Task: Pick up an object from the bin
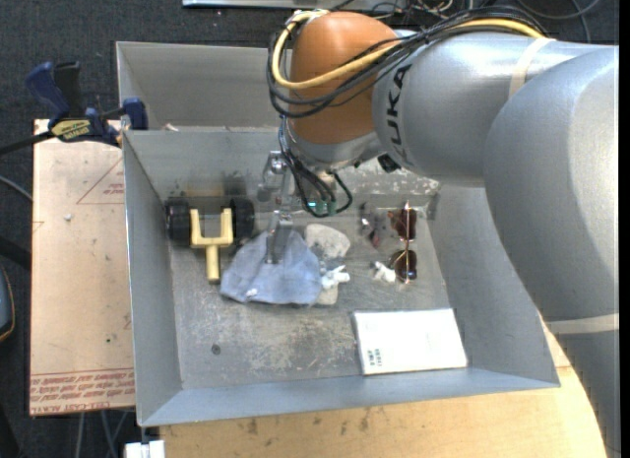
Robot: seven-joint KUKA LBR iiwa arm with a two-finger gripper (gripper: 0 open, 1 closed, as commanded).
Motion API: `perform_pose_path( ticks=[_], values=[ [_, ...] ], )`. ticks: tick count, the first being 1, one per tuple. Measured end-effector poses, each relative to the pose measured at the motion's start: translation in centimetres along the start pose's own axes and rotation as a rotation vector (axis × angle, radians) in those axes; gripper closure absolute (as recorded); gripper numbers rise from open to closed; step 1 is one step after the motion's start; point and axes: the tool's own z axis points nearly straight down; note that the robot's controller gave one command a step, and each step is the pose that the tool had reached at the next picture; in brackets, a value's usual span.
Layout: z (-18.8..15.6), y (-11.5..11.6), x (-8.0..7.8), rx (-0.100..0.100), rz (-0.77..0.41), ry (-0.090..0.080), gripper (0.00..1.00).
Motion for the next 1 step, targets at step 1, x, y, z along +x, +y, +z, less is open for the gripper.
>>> perform_pose_path(
  ticks=[1],
  values=[
    [-0.51,-0.04,-0.19,-0.001,0.002,-0.008,0.0]
  ],
)
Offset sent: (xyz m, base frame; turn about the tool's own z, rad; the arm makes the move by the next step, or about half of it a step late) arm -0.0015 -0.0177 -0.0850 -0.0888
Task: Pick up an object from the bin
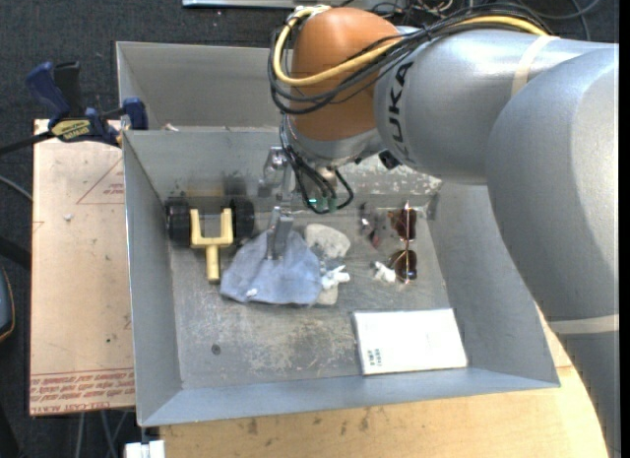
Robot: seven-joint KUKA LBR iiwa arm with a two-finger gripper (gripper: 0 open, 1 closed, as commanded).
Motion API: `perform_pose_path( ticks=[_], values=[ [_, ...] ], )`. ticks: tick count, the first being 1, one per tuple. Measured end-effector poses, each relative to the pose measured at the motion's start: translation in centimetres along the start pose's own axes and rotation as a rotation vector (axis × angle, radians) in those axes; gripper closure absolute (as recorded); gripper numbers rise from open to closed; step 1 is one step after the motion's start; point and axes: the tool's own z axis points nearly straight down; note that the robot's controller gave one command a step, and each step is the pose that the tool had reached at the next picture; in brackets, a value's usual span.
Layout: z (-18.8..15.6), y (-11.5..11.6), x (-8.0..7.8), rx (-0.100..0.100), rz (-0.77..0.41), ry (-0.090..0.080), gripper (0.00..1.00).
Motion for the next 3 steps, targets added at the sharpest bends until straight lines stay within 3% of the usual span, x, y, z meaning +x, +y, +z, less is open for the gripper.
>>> perform_pose_path(
  ticks=[1,2,3],
  values=[
    [8.4,-1.6,0.1,-0.002,-0.088,-0.005,1.0],
    [8.4,-1.6,0.1,-0.002,-0.088,-0.004,1.0],
    [-6.7,-0.2,5.3,0.0,-0.124,-0.006,1.0]
  ],
)
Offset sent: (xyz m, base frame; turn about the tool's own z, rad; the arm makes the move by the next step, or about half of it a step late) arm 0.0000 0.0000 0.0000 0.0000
